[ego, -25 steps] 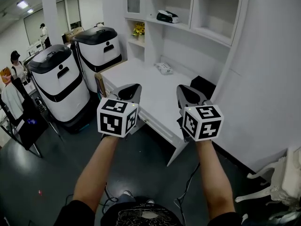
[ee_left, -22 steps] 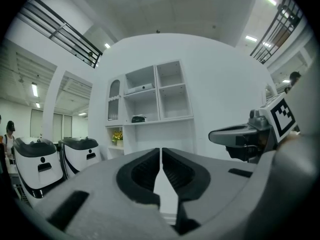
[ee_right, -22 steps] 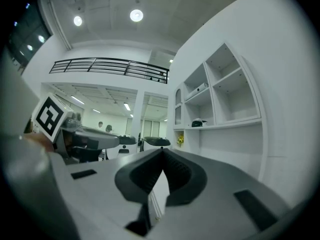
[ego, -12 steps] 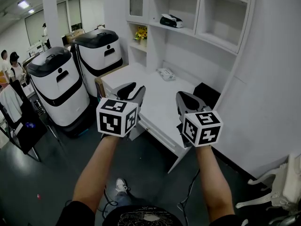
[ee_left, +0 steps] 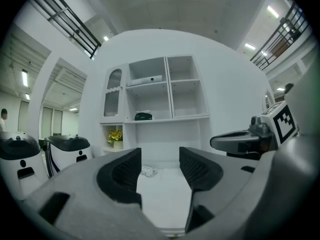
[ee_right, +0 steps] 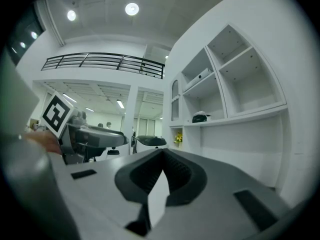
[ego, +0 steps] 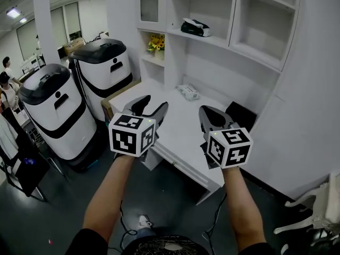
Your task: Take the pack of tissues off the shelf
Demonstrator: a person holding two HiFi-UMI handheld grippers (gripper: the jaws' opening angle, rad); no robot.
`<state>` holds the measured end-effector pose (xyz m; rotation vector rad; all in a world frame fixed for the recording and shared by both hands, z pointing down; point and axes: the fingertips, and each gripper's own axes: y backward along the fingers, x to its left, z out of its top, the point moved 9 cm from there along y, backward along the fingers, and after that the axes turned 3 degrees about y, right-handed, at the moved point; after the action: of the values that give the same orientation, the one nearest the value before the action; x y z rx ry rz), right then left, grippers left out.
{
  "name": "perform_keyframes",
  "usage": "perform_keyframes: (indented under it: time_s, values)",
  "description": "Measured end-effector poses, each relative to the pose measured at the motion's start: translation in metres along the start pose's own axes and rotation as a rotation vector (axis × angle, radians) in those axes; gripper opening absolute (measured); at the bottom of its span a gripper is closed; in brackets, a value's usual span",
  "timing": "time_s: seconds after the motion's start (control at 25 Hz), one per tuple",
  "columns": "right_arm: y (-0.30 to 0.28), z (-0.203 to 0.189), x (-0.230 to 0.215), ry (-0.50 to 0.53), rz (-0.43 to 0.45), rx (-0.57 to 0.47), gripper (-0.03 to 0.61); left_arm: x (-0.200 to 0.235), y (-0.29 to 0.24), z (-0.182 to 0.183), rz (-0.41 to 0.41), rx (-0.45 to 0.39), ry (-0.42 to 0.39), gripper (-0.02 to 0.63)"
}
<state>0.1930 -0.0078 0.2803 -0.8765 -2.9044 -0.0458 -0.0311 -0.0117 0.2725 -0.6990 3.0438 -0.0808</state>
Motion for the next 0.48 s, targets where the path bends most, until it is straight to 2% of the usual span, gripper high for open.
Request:
perform_keyframes:
  time_s: [0.24, 0.48]
  values:
    - [-0.062, 0.015, 0.009, -0.001, -0.067, -0.004, 0.005, 0.073, -0.034, 0.017, -0.073, -0.017, 0.006, 0.293]
    - [-0.110, 0.020, 0.024, -0.002, -0.127, 0.006, 0.005, 0.128, -0.060, 0.024, -0.150, -0.031, 0.022, 0.318]
